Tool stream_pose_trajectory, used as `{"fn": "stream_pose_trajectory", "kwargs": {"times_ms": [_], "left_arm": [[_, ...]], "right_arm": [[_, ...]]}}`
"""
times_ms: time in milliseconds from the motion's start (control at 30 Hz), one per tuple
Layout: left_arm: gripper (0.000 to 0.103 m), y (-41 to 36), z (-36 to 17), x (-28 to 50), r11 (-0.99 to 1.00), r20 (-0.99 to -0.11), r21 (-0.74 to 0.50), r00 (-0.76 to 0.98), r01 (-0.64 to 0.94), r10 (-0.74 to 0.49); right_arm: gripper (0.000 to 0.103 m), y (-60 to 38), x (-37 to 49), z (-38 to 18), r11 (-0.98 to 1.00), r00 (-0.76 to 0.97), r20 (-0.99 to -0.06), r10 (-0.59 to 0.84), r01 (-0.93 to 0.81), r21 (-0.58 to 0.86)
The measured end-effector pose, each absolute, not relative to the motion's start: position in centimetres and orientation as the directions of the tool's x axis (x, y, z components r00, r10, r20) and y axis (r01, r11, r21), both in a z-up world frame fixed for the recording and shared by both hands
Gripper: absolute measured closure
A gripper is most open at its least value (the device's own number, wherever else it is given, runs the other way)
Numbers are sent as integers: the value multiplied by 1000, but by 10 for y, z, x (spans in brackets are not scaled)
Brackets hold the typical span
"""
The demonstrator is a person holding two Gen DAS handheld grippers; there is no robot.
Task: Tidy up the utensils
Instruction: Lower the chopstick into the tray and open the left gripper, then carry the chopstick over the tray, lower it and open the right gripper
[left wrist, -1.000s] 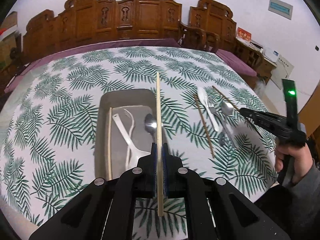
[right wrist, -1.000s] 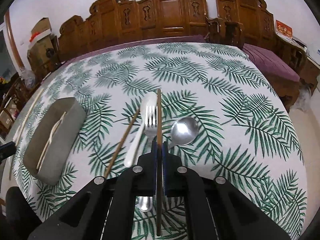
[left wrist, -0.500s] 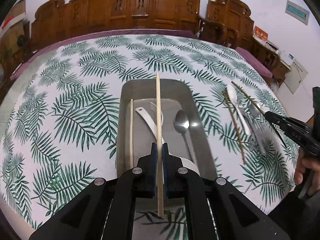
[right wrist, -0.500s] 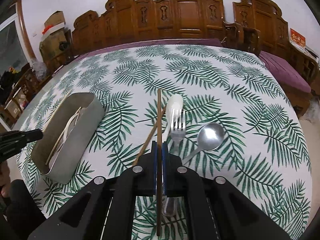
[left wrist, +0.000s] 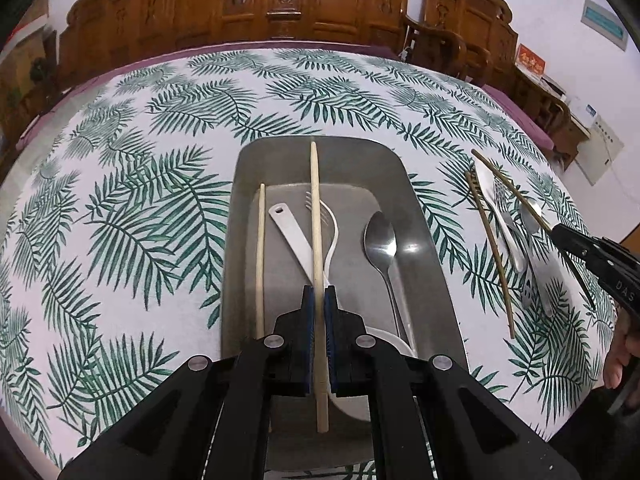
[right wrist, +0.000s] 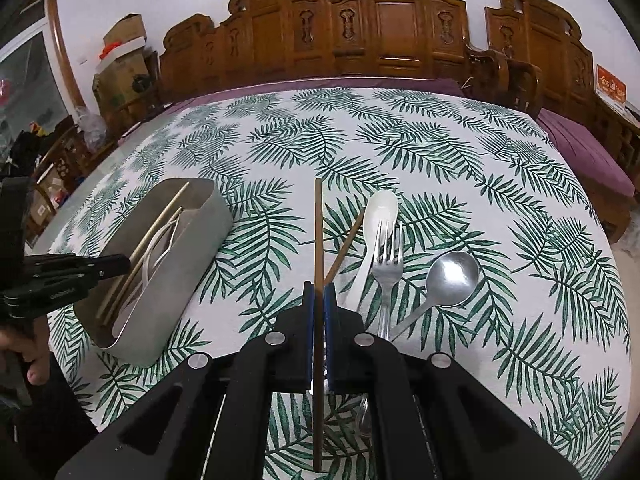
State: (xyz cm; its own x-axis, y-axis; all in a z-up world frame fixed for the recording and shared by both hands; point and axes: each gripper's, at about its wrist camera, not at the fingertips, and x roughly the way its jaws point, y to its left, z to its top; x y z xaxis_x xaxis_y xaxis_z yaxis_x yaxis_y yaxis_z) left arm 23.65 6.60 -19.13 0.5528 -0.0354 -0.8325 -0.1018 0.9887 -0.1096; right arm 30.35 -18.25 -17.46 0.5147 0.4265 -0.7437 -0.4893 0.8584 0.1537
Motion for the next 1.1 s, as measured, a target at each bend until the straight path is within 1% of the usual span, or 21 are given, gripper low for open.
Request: {"fn": "stream_pose_trajectory", "kwargs": {"times_ms": [67, 167, 333, 467, 833, 967, 1100], "left_arm": [[97, 66, -190, 236, 990, -831, -104, 556, -99, -31], [87, 66, -187, 231, 990, -825, -105, 564, -98, -32], [86, 65, -176, 215, 991, -808, -99, 588, -85, -30], [86, 68, -168, 202, 989, -797, -118, 602, -88, -42], [84, 82, -141, 178, 989, -766, -122, 642, -86, -39], [79, 87, -133, 171, 989, -754, -119, 656, -87, -33], [79, 91, -128, 164, 989, -747, -119, 664, -87, -32]], "right_arm": [[97, -181, 304, -174, 857, 514, -743, 429, -492, 154], [97, -180, 304, -174, 855, 511, -743, 432, -494, 157], [97, -175, 298, -167, 846, 516, -730, 448, -509, 159], [97, -168, 291, -158, 837, 522, -719, 460, -525, 154], [97, -123, 271, -127, 794, 520, -693, 500, -595, 126], [97, -106, 265, -125, 780, 504, -694, 514, -611, 134], [97, -89, 261, -130, 771, 485, -708, 514, -624, 132]]}}
